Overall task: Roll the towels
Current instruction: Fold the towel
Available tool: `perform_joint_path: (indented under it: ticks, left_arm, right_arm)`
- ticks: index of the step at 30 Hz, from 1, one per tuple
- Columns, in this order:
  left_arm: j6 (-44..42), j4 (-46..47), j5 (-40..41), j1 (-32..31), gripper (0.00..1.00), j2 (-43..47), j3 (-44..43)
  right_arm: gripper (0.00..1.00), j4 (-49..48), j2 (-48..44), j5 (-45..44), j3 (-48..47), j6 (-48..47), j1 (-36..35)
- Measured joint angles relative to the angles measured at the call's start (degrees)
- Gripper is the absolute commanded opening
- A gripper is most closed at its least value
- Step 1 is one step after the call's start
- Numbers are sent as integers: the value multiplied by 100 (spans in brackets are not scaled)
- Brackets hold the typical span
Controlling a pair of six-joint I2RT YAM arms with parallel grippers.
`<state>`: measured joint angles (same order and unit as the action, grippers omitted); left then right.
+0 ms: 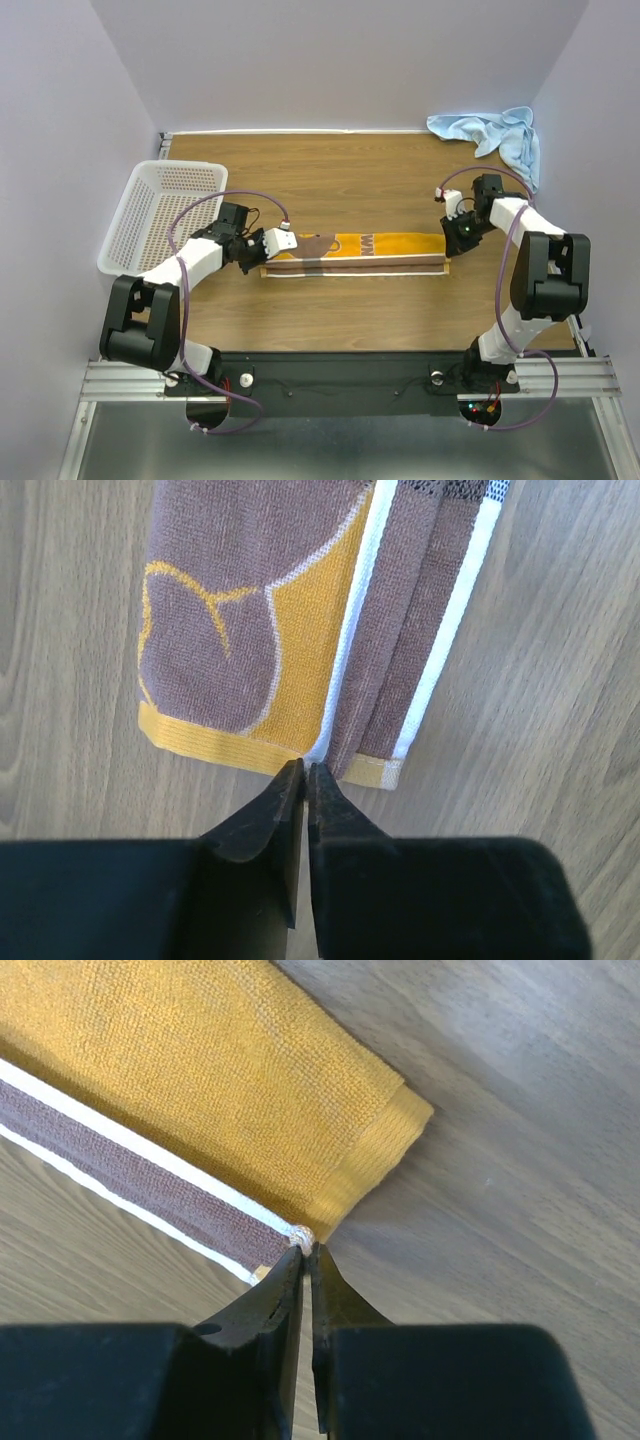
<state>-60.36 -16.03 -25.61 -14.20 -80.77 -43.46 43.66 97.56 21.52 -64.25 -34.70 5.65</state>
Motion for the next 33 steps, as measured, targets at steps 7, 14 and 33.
perform_joint_path:
  ticks: [7,14,33]
  left_arm:
    - [-151,-254,-48,2,47,378,0]
    - [-348,-645,-293,4,49,1117,0]
    - [2765,118,46,-46,28,-1344,-1598]
  right_arm:
    - [46,234,-468,-4,129,-243,2]
    - [48,474,-946,20,59,-337,2]
    - [26,363,1021,98,-988,671,-122]
